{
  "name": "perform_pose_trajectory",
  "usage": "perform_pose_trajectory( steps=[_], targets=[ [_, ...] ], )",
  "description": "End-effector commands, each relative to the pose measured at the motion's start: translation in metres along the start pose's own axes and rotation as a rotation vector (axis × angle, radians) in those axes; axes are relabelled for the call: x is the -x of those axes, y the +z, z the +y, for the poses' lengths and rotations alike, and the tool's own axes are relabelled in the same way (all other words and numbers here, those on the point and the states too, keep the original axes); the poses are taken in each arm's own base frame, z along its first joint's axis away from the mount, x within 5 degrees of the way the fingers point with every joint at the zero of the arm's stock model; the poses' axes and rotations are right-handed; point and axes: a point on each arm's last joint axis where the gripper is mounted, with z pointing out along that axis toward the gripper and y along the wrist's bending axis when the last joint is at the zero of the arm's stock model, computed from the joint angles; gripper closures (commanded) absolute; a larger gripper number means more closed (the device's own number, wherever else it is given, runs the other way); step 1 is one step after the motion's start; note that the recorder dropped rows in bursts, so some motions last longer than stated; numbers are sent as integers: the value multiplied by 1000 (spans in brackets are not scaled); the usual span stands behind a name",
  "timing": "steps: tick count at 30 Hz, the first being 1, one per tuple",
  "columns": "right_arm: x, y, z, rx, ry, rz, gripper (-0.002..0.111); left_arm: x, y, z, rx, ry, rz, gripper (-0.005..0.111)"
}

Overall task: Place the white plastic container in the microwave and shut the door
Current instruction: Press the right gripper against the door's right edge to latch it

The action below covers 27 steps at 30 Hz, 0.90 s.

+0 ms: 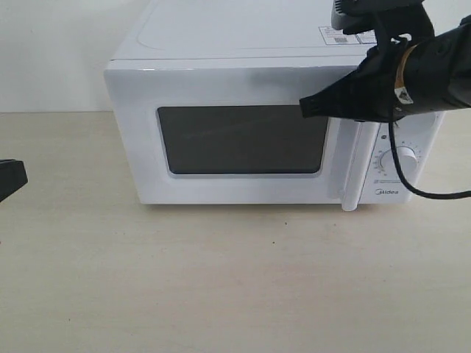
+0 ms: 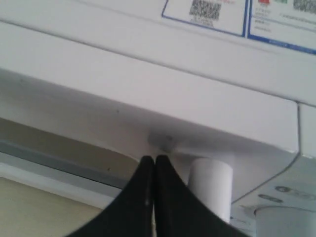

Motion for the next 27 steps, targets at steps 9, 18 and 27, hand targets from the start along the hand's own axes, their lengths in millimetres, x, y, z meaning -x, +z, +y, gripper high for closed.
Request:
perform_pose_trajectory(
  steps=[9, 18, 27],
  targets=[
    [-17, -102, 19, 154, -75, -172, 109, 0, 1, 1, 12, 5, -7, 102],
    [-15, -145, 2, 169, -21, -289, 109, 0, 1, 1, 12, 5, -7, 102],
    [-14, -157, -3, 176, -5, -331, 109, 0, 1, 1, 12, 5, -7, 102]
  ],
)
